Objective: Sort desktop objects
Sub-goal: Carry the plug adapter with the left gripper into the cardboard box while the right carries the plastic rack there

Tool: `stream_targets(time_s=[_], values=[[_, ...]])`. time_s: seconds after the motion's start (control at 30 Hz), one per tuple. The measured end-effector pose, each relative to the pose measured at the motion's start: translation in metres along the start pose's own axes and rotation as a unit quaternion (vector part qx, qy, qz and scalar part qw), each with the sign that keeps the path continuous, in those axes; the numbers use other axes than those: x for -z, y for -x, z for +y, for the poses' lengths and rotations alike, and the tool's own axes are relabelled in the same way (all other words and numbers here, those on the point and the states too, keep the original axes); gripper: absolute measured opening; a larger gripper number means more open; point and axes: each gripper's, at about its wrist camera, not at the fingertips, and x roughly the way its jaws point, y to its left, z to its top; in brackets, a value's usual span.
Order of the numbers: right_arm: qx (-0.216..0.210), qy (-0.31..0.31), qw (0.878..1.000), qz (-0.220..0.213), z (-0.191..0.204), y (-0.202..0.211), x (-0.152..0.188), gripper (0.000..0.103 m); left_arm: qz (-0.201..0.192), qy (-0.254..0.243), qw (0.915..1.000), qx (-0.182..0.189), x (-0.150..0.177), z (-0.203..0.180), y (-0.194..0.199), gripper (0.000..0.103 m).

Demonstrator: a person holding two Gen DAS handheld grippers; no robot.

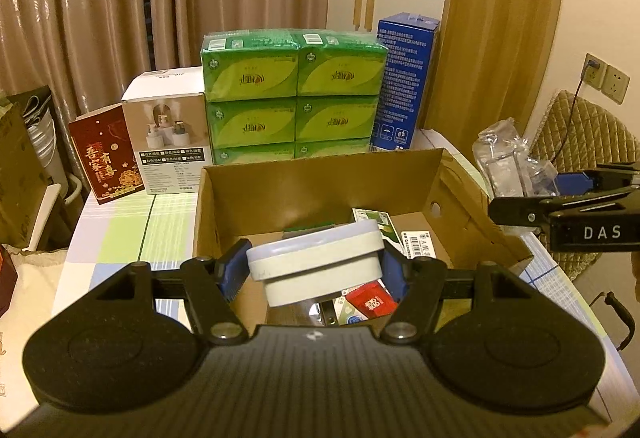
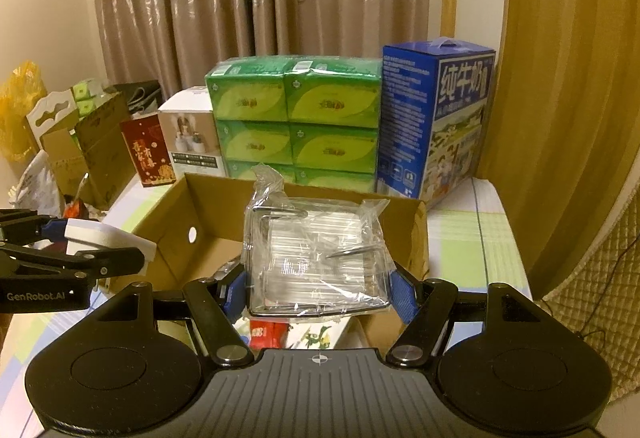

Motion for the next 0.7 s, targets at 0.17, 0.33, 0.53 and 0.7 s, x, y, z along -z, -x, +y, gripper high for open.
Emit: stream_targets(time_s=[0.17, 0.33, 0.53, 0.7], values=[[-0.002, -0.007, 1.0, 0.004, -0.003, -0.009, -0.005, 0.067, 0.004, 0.007, 1.0, 0.0, -0.004, 0.006, -0.008, 0.063], [0.0, -0.019, 1.0, 0.006, -0.015, -0.015, -0.011, 0.067, 0.011, 0.005, 0.9999, -0.002, -0.007, 0.01, -0.018, 0.063], [0.009, -0.016, 1.0, 0.011, -0.025, -0.023, -0.012, 0.067, 0.018, 0.005, 0.9998, -0.001, -0.007, 0.013, -0.031, 0.063], [0.005, -0.016, 1.0, 0.019, -0.024, -0.033, -0.01, 0.067, 0.025, 0.004, 0.9997, 0.0, -0.005, 0.013, -0.042, 0.063]])
